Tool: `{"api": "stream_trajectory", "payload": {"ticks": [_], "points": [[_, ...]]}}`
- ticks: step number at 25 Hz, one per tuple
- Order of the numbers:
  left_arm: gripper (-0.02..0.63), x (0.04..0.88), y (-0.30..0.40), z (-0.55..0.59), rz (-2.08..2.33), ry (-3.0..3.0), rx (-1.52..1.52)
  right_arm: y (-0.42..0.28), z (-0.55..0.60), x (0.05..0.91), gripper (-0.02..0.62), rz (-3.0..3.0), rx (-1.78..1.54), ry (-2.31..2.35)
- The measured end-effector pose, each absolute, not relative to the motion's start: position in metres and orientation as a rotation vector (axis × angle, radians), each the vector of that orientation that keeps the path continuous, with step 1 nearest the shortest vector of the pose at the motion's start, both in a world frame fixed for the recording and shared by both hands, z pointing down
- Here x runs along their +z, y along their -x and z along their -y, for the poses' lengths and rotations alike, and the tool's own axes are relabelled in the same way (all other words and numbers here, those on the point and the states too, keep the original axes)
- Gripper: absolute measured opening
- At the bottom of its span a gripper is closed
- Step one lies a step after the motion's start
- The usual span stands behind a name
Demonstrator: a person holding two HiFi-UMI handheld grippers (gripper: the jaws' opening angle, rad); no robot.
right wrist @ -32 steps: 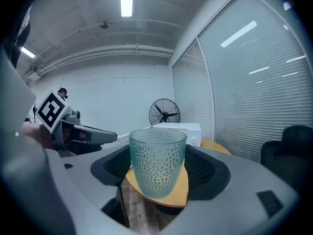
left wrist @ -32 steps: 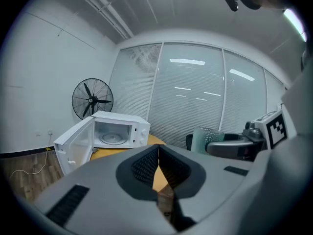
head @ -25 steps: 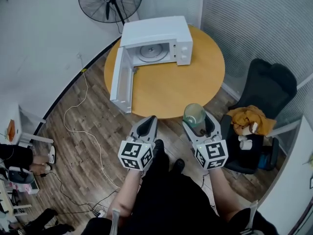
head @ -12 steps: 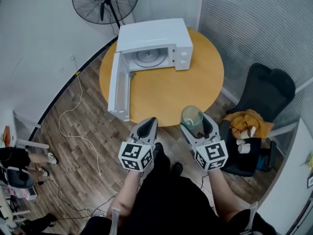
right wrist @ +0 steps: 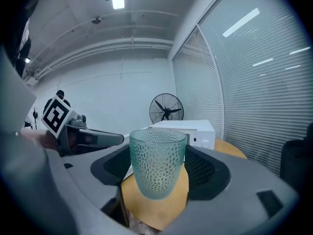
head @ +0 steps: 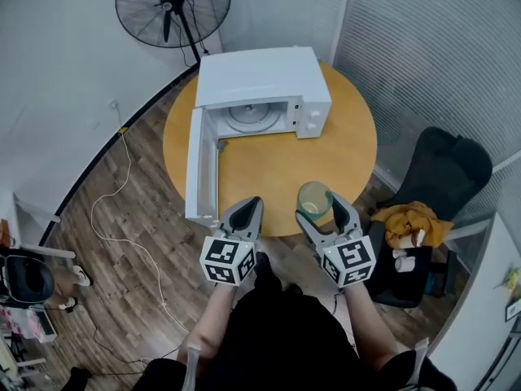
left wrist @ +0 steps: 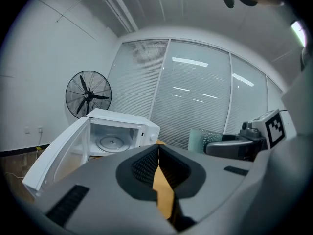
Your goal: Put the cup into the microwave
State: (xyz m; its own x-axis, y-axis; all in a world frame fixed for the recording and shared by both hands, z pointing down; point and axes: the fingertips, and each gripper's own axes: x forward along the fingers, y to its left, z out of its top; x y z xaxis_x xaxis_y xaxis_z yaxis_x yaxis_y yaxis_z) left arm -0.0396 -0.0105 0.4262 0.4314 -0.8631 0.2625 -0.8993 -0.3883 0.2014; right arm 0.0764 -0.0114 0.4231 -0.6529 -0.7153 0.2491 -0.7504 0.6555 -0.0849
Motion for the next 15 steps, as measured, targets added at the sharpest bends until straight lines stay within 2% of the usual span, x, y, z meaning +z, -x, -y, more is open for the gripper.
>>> {"api": "stream_trajectory", "payload": {"ticks": [15], "points": [[-0.003,0.435,0.079,0.058,1.443,-2.405,0.181,-0.011,0.068,0.440,0.351,2.620,0.274,-1.197]]}}
